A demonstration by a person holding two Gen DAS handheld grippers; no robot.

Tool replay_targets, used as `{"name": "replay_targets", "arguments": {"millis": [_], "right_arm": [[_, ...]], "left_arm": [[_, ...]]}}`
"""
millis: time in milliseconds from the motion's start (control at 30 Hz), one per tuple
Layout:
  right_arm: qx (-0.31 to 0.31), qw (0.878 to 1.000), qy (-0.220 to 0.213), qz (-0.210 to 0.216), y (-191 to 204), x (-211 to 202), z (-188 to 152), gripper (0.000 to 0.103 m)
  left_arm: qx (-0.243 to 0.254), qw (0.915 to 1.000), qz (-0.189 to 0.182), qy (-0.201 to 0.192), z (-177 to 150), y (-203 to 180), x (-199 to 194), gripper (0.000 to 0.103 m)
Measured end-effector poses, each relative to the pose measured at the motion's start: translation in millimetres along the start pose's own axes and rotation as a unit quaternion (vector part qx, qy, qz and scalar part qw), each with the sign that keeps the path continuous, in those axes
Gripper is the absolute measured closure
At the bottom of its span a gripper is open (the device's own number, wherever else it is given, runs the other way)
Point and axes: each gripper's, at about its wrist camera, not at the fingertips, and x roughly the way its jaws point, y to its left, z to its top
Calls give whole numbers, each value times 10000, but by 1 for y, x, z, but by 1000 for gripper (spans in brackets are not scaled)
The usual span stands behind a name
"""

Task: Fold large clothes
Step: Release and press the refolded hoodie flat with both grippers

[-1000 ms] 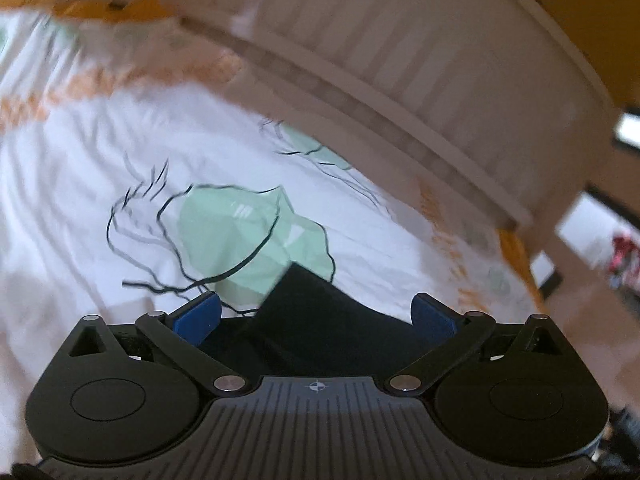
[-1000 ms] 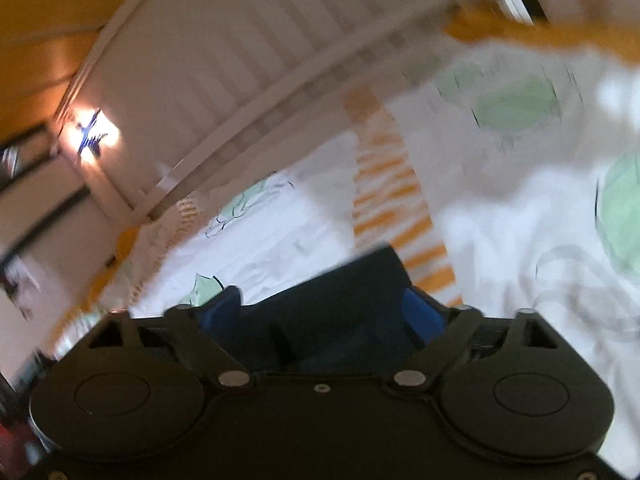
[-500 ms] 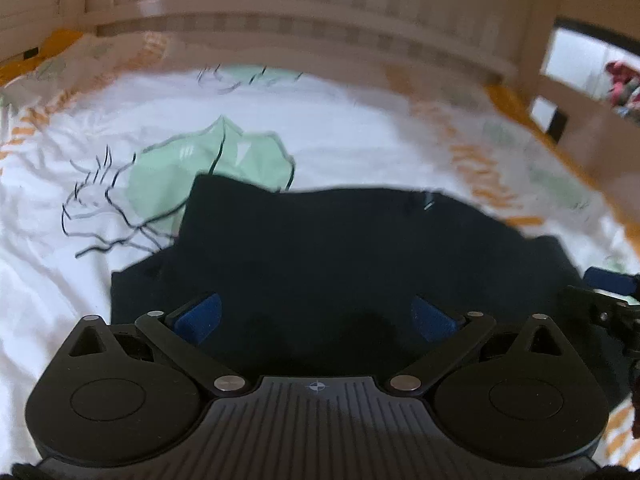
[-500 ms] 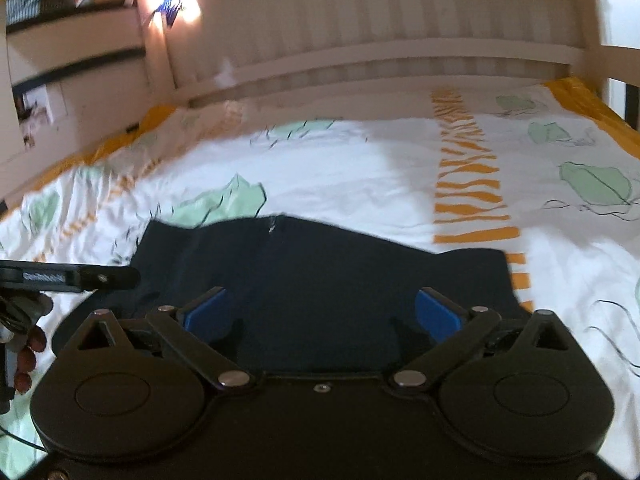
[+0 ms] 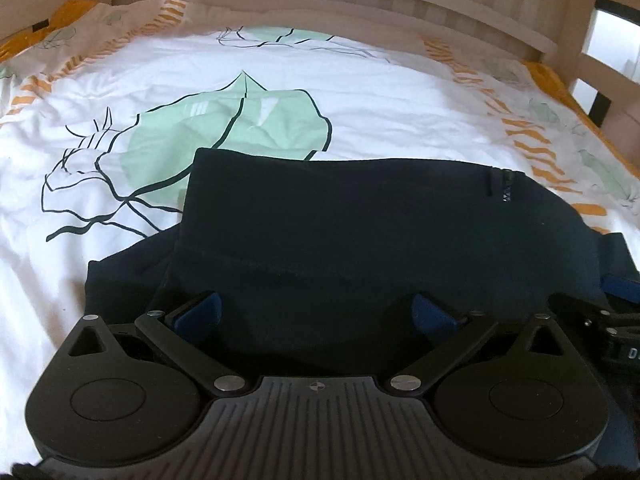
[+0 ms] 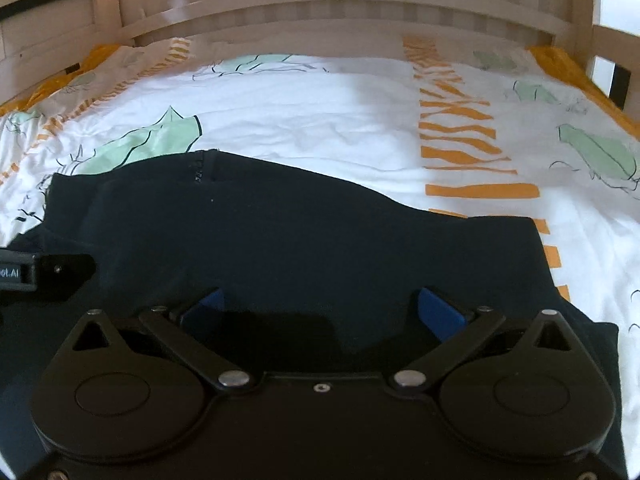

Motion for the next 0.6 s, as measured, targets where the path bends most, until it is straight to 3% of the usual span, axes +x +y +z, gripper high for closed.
{"name": "replay_targets", "arguments": {"millis": [167, 300, 467, 600], "right_arm": [[218, 9989, -84, 405, -13, -15, 1, 0], [298, 9971, -303, 632, -29, -51, -6, 1], [654, 9942, -502, 695, -72, -101, -23, 1], [1172, 9909, -308, 594, -111, -115, -36, 1]], "left_arm": [[23, 9996, -269, -67, -2, 8, -16, 0], [-46, 9978, -626, -202, -13, 31, -47, 0], [-352, 9963, -720, -308, -28, 70, -85, 0], [-677, 9944, -812, -38, -38, 95, -96, 0]]}}
